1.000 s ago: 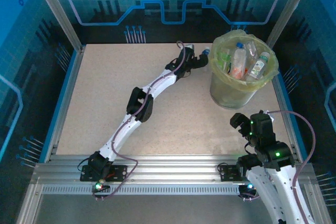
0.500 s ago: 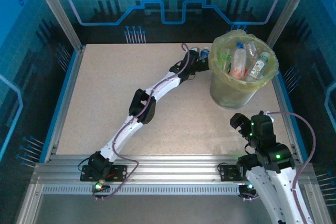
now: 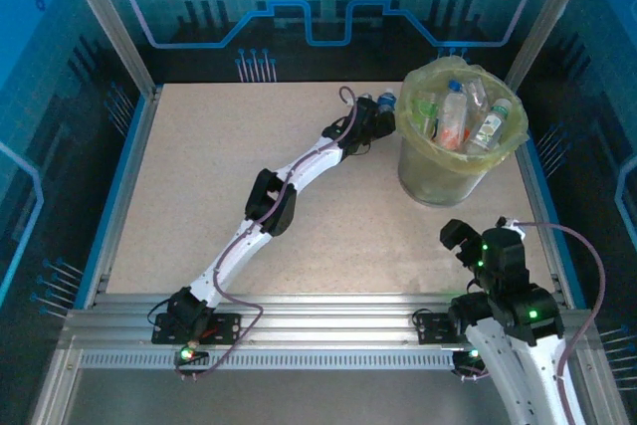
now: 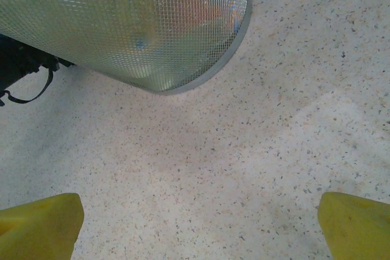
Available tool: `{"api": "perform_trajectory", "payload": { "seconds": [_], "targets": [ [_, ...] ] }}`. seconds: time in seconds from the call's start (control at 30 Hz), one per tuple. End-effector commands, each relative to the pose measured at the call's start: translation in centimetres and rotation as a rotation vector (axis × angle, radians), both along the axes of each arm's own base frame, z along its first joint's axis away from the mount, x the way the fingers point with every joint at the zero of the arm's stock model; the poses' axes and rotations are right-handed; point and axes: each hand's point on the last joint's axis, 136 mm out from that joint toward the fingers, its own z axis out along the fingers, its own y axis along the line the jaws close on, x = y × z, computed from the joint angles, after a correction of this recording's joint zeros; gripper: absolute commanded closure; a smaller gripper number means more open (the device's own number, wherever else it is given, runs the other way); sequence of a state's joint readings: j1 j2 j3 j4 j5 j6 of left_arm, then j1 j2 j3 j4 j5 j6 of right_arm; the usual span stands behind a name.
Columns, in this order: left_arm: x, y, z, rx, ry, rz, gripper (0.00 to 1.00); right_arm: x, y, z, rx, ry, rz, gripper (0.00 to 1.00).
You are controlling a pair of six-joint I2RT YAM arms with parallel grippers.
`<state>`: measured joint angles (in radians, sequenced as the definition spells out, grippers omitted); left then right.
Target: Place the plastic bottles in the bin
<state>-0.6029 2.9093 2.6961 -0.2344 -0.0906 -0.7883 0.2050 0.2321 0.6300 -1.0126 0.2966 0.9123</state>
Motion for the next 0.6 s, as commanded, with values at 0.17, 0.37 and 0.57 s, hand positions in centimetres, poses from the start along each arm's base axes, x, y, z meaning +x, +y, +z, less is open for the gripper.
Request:
{"api": "perform_trajectory", "payload": {
  "seconds": [0.17,0.37,0.57],
  "targets": [
    [0.0,1.1,-1.2,0.024,0.046,0.039,0.47,-0.6,-0.6,1.2,-0.024,-0.040,-0.011,0.00],
    [-0.3,1.2,-1.1,0.043,0.045,0.038,0.61,-0.6,-0.5,1.1,-0.017,-0.038,-0.013,0.00],
    [-0.9,2.6,0.6,0.075,0.042,0.072,0.66,-0.5,-0.6,1.1,-0.016,-0.039,-0.017,0.00]
  ]
}}
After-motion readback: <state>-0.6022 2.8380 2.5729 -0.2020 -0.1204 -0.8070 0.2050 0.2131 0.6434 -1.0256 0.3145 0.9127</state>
